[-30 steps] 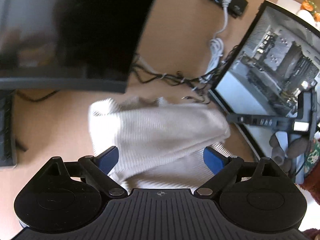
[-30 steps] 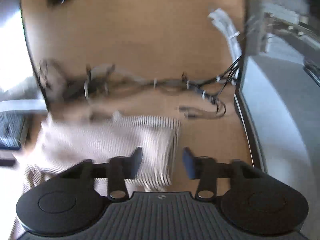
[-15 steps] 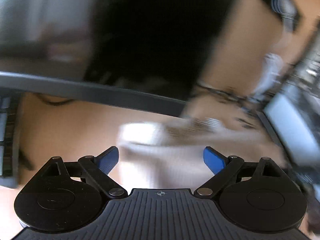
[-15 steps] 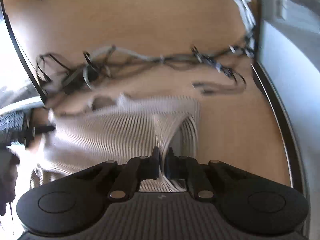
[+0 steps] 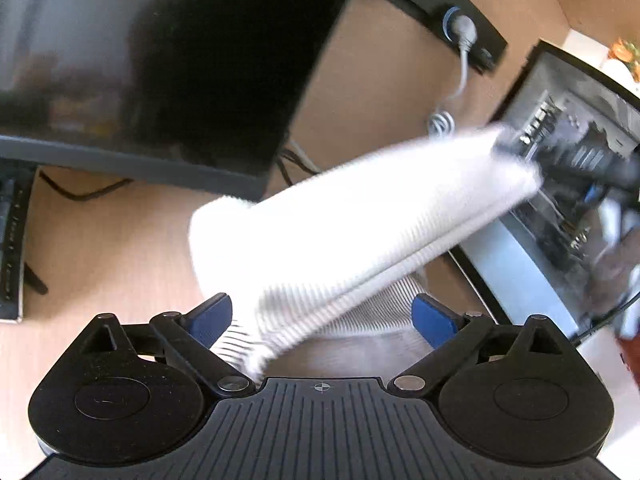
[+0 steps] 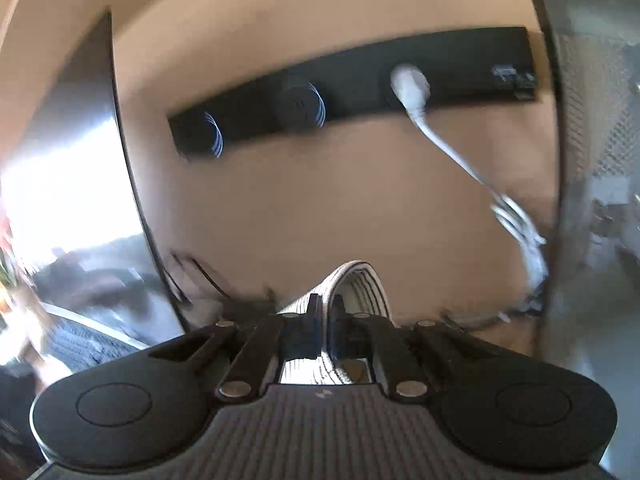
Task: Fold clothes
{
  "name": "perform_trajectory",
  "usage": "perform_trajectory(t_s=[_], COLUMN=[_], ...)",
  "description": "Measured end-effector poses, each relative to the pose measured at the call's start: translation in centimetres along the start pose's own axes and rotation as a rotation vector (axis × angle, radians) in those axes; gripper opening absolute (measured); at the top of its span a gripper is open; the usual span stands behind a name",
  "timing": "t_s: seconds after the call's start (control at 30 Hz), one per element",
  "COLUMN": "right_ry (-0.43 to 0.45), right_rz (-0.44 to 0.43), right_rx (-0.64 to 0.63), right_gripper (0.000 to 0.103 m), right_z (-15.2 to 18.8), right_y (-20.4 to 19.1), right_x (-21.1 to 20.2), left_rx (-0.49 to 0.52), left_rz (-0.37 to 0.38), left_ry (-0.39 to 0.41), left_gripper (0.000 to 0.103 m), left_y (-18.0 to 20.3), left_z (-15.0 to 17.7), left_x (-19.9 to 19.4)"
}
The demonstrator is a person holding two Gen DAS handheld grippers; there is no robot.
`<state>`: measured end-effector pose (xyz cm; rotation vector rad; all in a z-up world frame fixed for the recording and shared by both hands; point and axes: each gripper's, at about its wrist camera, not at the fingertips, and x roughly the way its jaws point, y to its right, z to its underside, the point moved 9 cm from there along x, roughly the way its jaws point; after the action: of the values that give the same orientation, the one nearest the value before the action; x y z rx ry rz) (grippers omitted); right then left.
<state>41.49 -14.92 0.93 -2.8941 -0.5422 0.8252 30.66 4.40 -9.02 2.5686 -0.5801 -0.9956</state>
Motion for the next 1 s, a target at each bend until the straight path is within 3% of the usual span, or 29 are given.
perform_trajectory(t_s=[0.07,0.17,0.2,0.3,0.43,0.53,0.6,0.83,1.0], right_ry=[-0.144,-0.280,-0.284,-0.213,-0.128,-0.156,-0.199,-0.268,-0.295], right_rz=[0.113,0.228,0.231,0.215,0.080,-0.114,-0.219,-0.336,-0.343], right_rx=[-0.017,-0.022,-0.012,0.003,0.018,0.042,-0.018,-0.325,-0.486], right_gripper=[0.006,0.009,0.010,0.027,0.027,0.027,0.028,0.029,0.029], right_z=[5.3,10.9,11.3,9.6,6.2,4.8,4.5,6.4,9.2], right_y=[2.0,4.2,4.4,3.9,1.2,-2.0,-5.1,-13.2,-15.7], right_x=[2.3,3.9,3.8,3.1,3.2,4.8,7.1,14.3,16.7], left_rx=[0.005,0.028,0.045,0.096,0.123,0.125,0.136,0.150,0.173], left_rz=[-0.011,-0.029,-0.024,-0.013,-0.022,-0.033,-0.042,-0.058,-0.072], left_ry=[-0.026,-0.051,-0.043,-0.014,-0.038,-0.095,-0.116,-0.106,-0.115], left_gripper=[0.100,0.100,0.100,0.100,0.100,0.100,0.100,0.100,0.100], left_y=[0.1,0.1,0.4,1.3,1.5,1.0,0.6,0.3,0.2], left_z=[0.6,0.8,0.3,-1.0,-1.3,0.0,1.0,2.1,2.3], left_x=[0.5,0.9,1.0,1.7,4.3,5.6,5.8,6.0,6.2])
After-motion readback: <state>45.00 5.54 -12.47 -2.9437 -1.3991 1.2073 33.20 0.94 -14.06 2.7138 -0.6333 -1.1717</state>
